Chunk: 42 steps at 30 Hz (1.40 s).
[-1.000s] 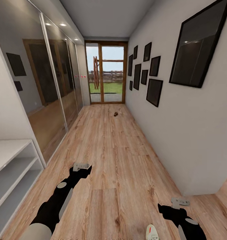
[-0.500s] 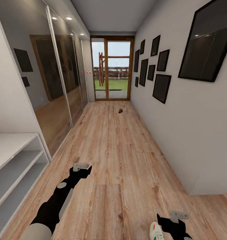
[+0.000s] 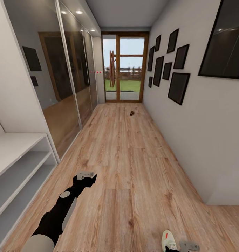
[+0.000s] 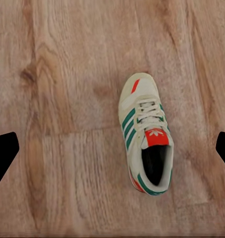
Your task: Pick up the two gym shoes and the two sandals from the corridor floor and place them onto the hallstand (shoe rack) in the corridor, making sure they are on the rack and not on the floor. Arrange them so the two gym shoes are next to each other and the two sandals are next to each other.
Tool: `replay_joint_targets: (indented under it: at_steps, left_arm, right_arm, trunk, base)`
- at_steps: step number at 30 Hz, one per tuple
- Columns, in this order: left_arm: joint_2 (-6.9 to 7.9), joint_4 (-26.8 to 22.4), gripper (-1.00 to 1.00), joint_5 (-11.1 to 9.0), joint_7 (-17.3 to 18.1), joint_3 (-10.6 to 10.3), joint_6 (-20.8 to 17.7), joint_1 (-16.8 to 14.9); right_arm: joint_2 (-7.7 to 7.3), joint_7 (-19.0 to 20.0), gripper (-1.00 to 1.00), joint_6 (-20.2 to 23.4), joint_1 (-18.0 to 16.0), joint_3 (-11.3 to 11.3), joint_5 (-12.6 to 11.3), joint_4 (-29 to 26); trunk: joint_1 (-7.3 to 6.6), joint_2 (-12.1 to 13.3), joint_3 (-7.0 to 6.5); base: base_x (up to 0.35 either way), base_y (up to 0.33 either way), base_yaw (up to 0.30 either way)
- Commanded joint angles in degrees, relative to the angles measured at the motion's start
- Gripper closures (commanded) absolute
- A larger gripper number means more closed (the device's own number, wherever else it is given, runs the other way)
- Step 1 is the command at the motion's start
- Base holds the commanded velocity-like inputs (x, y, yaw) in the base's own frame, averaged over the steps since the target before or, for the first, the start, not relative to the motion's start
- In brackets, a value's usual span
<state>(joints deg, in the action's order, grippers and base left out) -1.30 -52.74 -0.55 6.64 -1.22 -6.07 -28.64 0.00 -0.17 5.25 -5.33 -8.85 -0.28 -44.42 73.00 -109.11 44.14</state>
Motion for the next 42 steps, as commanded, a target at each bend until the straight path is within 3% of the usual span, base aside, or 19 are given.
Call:
replay_joint_targets:
  at_steps: [1,20,36,42]
  left_arm:
    - [-0.02,-0.08,-1.0,-0.06,0.21,0.06,-0.35,-0.02]
    - [-0.02,-0.06,-1.0,-0.06,0.2,0.07,-0.37,-0.04]
    - [-0.02,0.0,-1.0,-0.06,0.22,0.05,-0.36,-0.04]
    - [-0.02,0.0,-1.0,-0.06,0.22,0.01,-0.35,-0.03]
  right_arm:
    - [0.0,-0.01,-1.0,0.05,0.01,-0.02,-0.05,0.24]
    - [-0.04,-0.03,-1.0,-2.17,0.03,-0.17,-0.42,1.72]
    - [-0.25,-0.03,-1.0,-2.11,0.0,-0.28,-0.42,1.71]
    - [-0.26,-0.08,-1.0,-2.13,0.01,-0.28,-0.42,1.59]
  trunk:
    - [0.22,-0.44,0.34]
    - [4.39,-8.06,5.53]
    - [7.91,-14.48,9.69]
    - [7.91,-14.48,9.95]
  base:
    - [0.0,0.0,0.118]
    - [0.0,0.0,0.051]
    - [0.0,0.0,-0.166]
    - [0.0,0.0,-0.229]
